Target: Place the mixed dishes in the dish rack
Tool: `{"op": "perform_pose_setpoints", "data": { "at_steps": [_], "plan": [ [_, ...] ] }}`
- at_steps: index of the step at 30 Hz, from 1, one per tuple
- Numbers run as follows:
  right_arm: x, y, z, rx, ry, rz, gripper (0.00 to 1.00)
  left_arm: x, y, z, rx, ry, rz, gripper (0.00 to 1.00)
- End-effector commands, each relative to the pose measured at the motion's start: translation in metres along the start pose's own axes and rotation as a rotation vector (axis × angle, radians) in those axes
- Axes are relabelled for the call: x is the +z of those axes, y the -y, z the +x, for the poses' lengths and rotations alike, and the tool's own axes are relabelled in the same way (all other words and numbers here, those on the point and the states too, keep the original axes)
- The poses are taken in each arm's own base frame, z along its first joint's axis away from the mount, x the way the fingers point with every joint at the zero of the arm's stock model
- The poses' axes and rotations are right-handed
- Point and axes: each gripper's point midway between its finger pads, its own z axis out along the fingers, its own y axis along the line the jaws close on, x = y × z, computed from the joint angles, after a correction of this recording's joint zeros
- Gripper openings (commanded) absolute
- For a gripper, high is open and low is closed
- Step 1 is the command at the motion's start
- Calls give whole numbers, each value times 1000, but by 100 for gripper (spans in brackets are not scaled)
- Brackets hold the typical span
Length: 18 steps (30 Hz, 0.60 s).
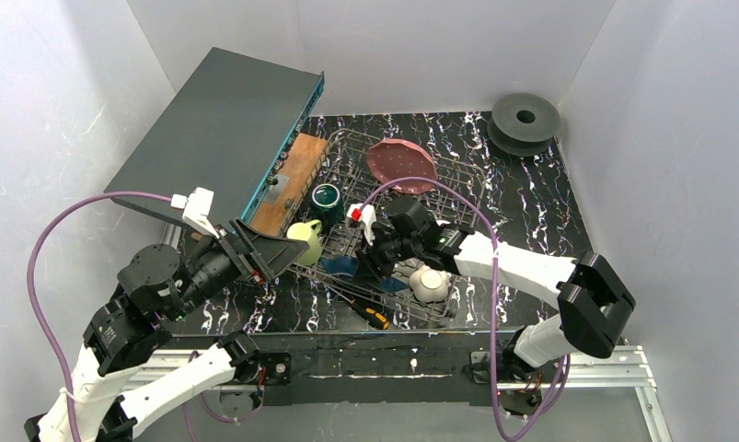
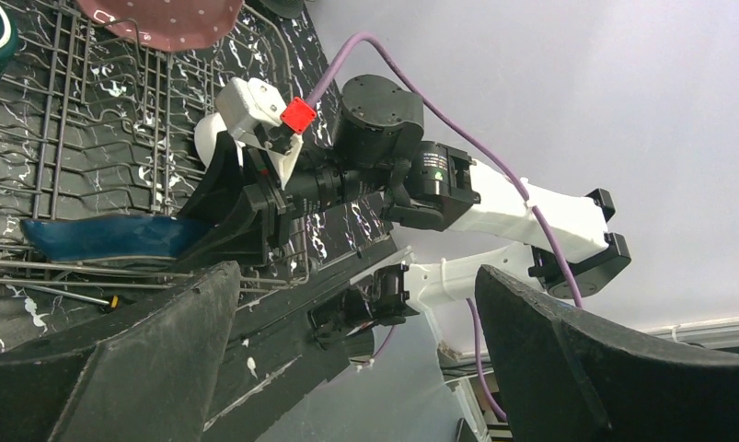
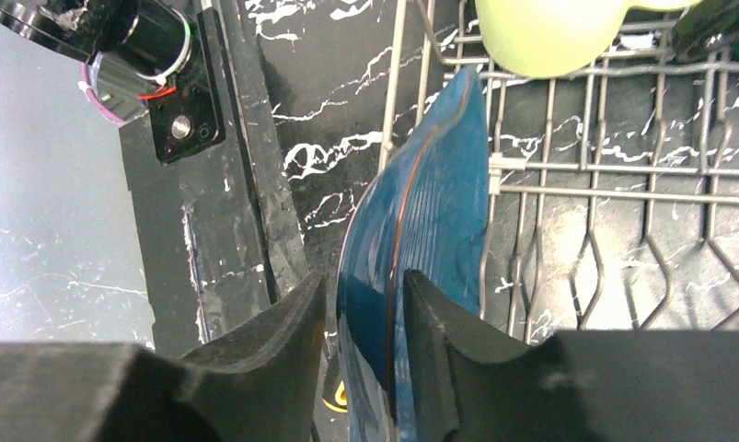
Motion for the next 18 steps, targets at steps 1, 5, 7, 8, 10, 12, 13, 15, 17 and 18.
{"op": "perform_pose_setpoints", "data": {
  "at_steps": [1, 5, 7, 8, 10, 12, 13, 15, 17, 18],
  "plan": [
    [-4, -4, -40, -97, 103, 19, 49, 3, -2, 0, -5, 4, -11, 99],
    [-7, -9, -44, -105, 110, 17, 56, 2, -2, 0, -6, 4, -9, 99],
    [-9, -11, -46, -106, 111, 17, 59, 2, -3, 0, -5, 5, -13, 99],
    [-11, -11, -47, -107, 113, 20, 60, 2, -3, 0, -5, 4, -14, 99],
    [-14, -12, -49, -107, 114, 27, 61, 2, -3, 0, -5, 3, -15, 99],
    [-18, -13, -53, -107, 120, 36, 62, 2, -4, 0, -5, 4, -17, 99],
    [-21, -13, -55, -105, 123, 43, 64, 2, -4, 1, -4, 2, -19, 99],
    [-26, -13, -58, -104, 133, 60, 67, 3, -6, 1, -5, 3, -26, 99],
    [-33, -14, -63, -102, 150, 80, 69, 3, -7, 0, -1, 4, -35, 99],
    [-37, -15, -66, -101, 158, 88, 71, 3, -7, -1, 0, 4, -38, 99]
  ]
}}
